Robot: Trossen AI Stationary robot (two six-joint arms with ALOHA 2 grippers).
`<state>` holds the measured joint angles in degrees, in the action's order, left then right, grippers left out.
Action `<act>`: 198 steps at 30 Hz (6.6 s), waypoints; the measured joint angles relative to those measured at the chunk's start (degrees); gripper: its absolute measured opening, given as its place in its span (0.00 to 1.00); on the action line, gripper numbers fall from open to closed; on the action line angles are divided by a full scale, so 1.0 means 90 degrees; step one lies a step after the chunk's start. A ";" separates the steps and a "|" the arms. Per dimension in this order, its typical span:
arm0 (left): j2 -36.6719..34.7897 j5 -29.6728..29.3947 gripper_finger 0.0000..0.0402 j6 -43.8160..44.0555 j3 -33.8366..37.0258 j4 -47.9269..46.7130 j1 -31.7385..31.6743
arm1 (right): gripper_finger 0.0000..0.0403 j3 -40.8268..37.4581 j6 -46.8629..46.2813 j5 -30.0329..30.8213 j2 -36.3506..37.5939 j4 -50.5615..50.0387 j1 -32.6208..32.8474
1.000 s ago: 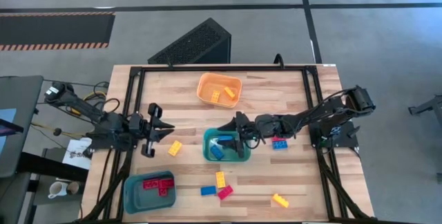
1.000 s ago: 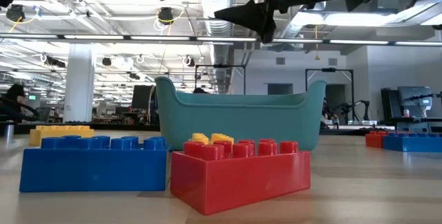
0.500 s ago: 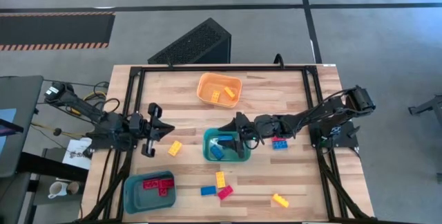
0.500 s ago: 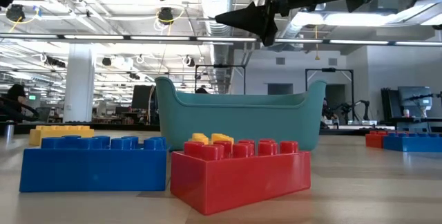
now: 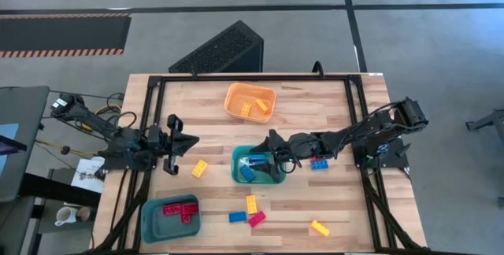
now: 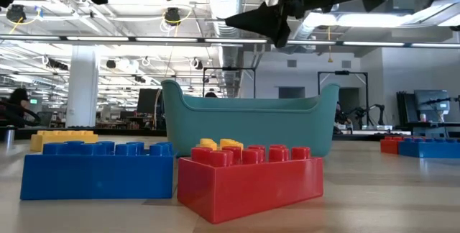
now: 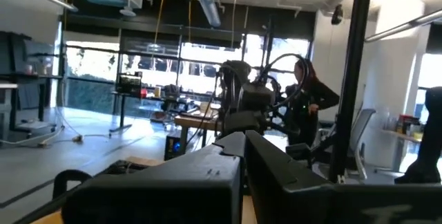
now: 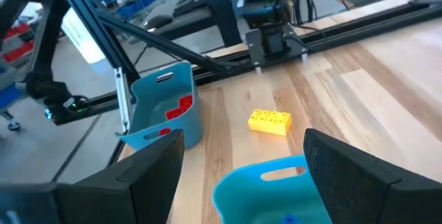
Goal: Sort & place blocks by color
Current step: Put the yellow game piece into the yellow bin, then put the blue game piece into the green bin
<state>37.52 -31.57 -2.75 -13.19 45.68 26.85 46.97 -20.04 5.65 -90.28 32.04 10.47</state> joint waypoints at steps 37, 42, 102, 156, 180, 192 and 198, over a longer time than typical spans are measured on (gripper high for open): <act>-0.0003 -0.0423 0.00 -0.0288 0.0000 0.0098 0.0000 | 0.79 0.2128 -0.4418 -0.0124 -0.0003 -0.7675 0.2899; -0.0002 -0.0421 0.00 -0.0405 -0.0002 0.0152 -0.0001 | 0.79 0.2128 -0.5737 0.0084 -0.0003 -0.7680 0.3518; 0.0000 -0.0365 0.00 0.0046 -0.0005 -0.0314 -0.0001 | 0.72 0.1968 -0.8527 -0.0423 -0.1353 -0.8590 0.4682; -0.0002 -0.0515 0.00 -0.0407 -0.0005 -0.0502 -0.0002 | 0.20 0.0273 0.0314 -0.1365 0.0450 -0.1766 -0.2635; -0.0007 -0.0761 0.00 -0.0154 -0.0005 -0.0623 -0.0001 | 0.73 0.1298 0.0924 -0.2776 -0.0291 -0.2319 -0.4096; -0.0007 -0.0592 0.00 -0.0370 -0.0005 -0.0397 -0.0475 | 0.70 0.1212 0.0683 -0.2793 -0.0216 -0.2101 -0.2680; -0.0002 0.0153 0.00 0.0011 -0.0005 -0.0409 -0.0957 | 0.70 0.1583 0.0659 -0.2561 -0.0644 -0.2003 -0.2270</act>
<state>37.50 -30.19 -2.65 -13.23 42.00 18.24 61.22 -14.11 -17.40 -96.07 14.01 -9.96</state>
